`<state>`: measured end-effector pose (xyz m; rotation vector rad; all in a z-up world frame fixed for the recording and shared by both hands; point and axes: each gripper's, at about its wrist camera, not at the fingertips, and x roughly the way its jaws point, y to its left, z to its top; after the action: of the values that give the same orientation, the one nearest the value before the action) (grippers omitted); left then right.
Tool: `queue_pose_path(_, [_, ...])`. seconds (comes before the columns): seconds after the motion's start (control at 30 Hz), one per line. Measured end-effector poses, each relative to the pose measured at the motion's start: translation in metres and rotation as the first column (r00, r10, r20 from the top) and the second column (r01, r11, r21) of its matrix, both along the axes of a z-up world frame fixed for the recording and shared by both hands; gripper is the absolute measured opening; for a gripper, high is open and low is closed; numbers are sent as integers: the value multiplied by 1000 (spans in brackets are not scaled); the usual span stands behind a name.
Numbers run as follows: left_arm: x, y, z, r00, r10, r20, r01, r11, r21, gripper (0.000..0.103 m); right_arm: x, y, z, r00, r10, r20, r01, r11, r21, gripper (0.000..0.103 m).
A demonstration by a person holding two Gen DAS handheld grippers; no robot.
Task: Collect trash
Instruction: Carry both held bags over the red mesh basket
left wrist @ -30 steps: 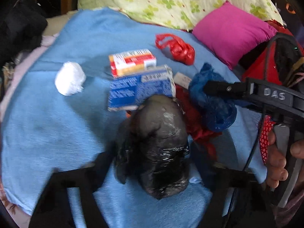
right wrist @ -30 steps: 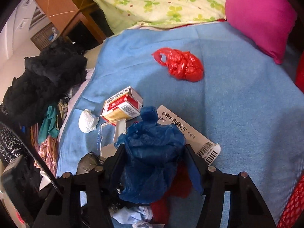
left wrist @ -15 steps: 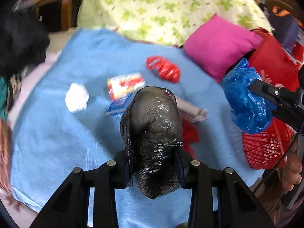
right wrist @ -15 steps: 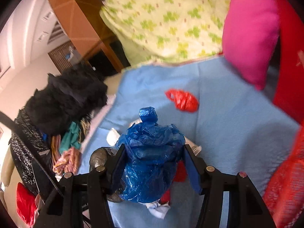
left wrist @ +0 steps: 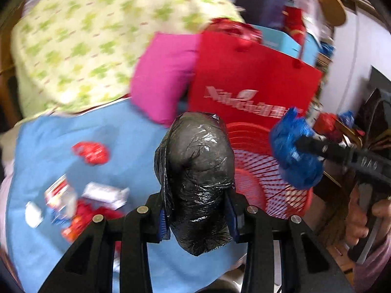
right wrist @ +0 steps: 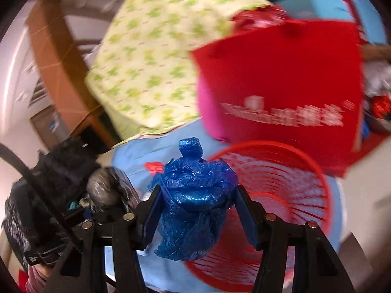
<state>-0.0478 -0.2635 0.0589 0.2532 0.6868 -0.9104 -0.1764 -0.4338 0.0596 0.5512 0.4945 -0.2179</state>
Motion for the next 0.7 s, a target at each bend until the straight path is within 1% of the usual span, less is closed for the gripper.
queue_pose_path(0.1, [-6,-42,-3,999,-45,-9,45,999,12,42,-15,-27,-17,997,-69,-40,70,997,28,63])
queue_pose_path(0.17, [-8,-67,-9,998,-51,28,50,997,52,44,-22,-40,-29,995,-89,-52,92,993,69,65])
queue_pose_path(0.2, [-11,-80,-12,997,-52,61,46,995,89,48,-29,-47,-34,994,-96,-55,100,992,79,65])
queue_pose_path(0.23, [-14,-85,-14,996,-47,80,38,993,112,60,-31,-51,-38,992,-105,-63,111,990,88,67])
queue_pose_path(0.27, [-14,-87,-14,994,-40,97,27,991,131,64,-35,-54,-43,991,-113,-69,119,988,94,67])
queue_pose_path(0.3, [-23,-92,-12,992,-33,121,16,990,143,64,-38,-57,-46,991,-119,-68,126,986,109,68])
queue_pose_path(0.33, [-25,-92,-12,991,-33,129,14,989,149,64,-49,-61,-49,991,-121,-54,127,985,118,68])
queue_pose_path(0.4, [-27,-92,-11,988,-24,155,-1,987,162,65,-58,-66,-49,991,-133,-2,132,982,132,68])
queue_pose_path(0.5, [-31,-89,-7,973,9,229,-54,980,190,65,-69,-73,-47,983,-164,77,149,973,174,70])
queue_pose_path(0.57, [-31,-82,-5,965,30,261,-85,975,203,65,-77,-78,-45,973,-199,113,177,967,185,70])
queue_pose_path(0.6, [-31,-77,-4,959,43,280,-106,972,212,65,-82,-81,-44,963,-229,138,202,962,185,70])
queue_pose_path(0.7, [-31,-57,0,940,87,331,-166,962,218,65,-88,-83,-39,939,-286,190,258,953,160,70])
